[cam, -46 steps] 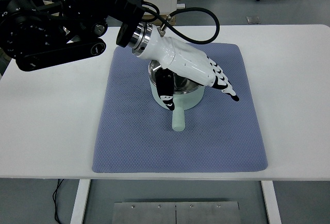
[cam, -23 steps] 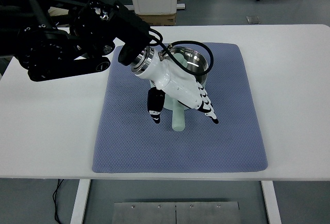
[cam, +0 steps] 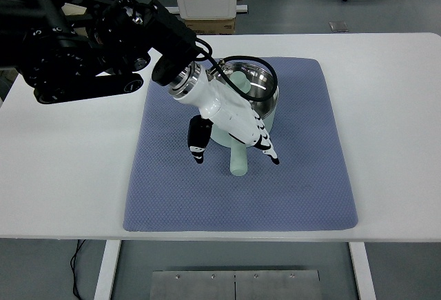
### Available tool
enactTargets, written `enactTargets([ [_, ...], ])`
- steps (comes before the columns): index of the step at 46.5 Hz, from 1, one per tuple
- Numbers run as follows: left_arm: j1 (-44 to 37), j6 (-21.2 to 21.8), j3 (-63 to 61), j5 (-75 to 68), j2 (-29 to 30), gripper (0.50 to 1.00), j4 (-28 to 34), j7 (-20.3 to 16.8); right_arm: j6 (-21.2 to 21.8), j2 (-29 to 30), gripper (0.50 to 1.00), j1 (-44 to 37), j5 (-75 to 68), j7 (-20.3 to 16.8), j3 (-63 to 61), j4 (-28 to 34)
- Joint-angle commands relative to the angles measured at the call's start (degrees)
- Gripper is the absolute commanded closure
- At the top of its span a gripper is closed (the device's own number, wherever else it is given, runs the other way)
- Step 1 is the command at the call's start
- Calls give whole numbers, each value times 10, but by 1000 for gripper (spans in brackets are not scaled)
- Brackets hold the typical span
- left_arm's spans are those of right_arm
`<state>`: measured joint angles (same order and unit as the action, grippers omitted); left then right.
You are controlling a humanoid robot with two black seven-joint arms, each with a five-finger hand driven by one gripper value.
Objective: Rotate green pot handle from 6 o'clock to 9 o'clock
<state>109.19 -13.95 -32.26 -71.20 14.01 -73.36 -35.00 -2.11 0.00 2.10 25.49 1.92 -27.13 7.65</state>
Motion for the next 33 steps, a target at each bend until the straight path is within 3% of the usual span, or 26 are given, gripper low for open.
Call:
enactTargets([
  [1, 1, -3, 0, 18, -1, 500, 0, 0, 0, 0, 500, 0, 0, 0, 1, 0],
  [33, 1, -8, -31, 2, -53, 500, 5, 0, 0, 0, 500, 0, 0, 0, 0, 0],
])
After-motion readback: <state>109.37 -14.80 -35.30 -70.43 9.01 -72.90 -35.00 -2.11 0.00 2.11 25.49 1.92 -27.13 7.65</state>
